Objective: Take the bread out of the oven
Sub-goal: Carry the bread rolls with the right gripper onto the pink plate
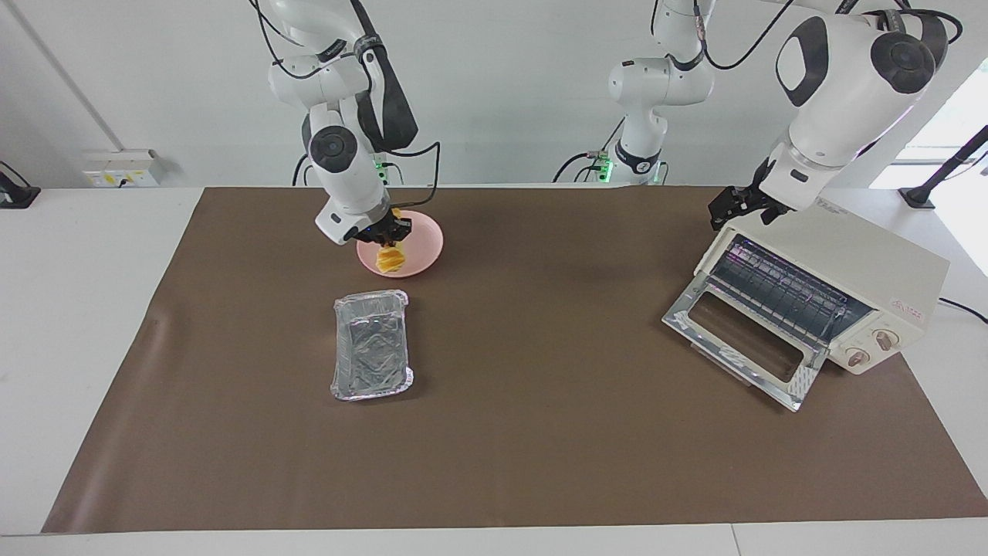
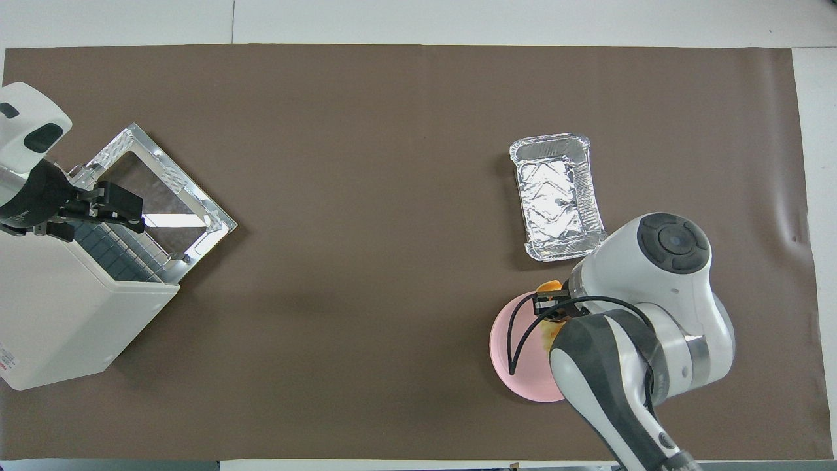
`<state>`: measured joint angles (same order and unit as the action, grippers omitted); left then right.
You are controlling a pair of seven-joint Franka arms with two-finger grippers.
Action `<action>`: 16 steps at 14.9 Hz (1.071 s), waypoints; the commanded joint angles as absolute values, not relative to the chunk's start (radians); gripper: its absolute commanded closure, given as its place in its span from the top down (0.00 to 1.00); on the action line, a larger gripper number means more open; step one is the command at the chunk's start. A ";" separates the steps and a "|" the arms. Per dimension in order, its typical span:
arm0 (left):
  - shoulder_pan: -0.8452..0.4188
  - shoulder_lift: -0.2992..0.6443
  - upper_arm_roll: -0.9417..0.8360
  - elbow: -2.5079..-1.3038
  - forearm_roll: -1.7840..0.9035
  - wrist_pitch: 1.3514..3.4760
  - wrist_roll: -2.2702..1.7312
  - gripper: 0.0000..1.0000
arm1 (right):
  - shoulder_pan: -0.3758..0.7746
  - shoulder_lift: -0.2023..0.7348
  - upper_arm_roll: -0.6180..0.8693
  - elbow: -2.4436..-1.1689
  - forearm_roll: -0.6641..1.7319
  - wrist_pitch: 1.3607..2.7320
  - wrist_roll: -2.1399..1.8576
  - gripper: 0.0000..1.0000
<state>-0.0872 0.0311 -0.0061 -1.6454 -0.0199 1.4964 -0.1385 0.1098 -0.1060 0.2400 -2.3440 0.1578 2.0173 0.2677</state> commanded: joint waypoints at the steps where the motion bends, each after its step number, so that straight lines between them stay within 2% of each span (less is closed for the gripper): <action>1: -0.084 0.002 -0.008 -1.678 -0.002 1.516 -0.137 1.00 | 0.159 -0.190 0.241 -2.462 0.181 2.103 0.314 0.00; 5: -0.084 0.002 -0.008 -1.678 -0.002 1.516 -0.137 1.00 | 0.172 -0.193 0.242 -2.546 0.181 2.197 0.314 0.00; 9: -0.084 0.002 -0.008 -1.678 -0.002 1.516 -0.137 1.00 | 0.184 -0.192 0.241 -2.556 0.181 2.210 0.314 0.00; 10: -0.084 0.002 -0.008 -1.678 -0.003 1.516 -0.137 1.00 | 0.184 -0.190 0.241 -2.554 0.181 2.218 0.314 0.35; 11: -0.084 0.002 -0.008 -1.678 -0.002 1.516 -0.137 1.00 | 0.184 -0.190 0.241 -2.554 0.181 2.223 0.313 0.77; 12: -0.084 0.002 -0.008 -1.678 -0.002 1.516 -0.137 1.00 | 0.184 -0.189 0.241 -2.551 0.181 2.224 0.305 1.00; 16: -0.084 0.002 -0.008 -1.678 -0.002 1.516 -0.137 1.00 | 0.164 -0.183 0.238 -2.453 0.181 2.194 0.310 1.00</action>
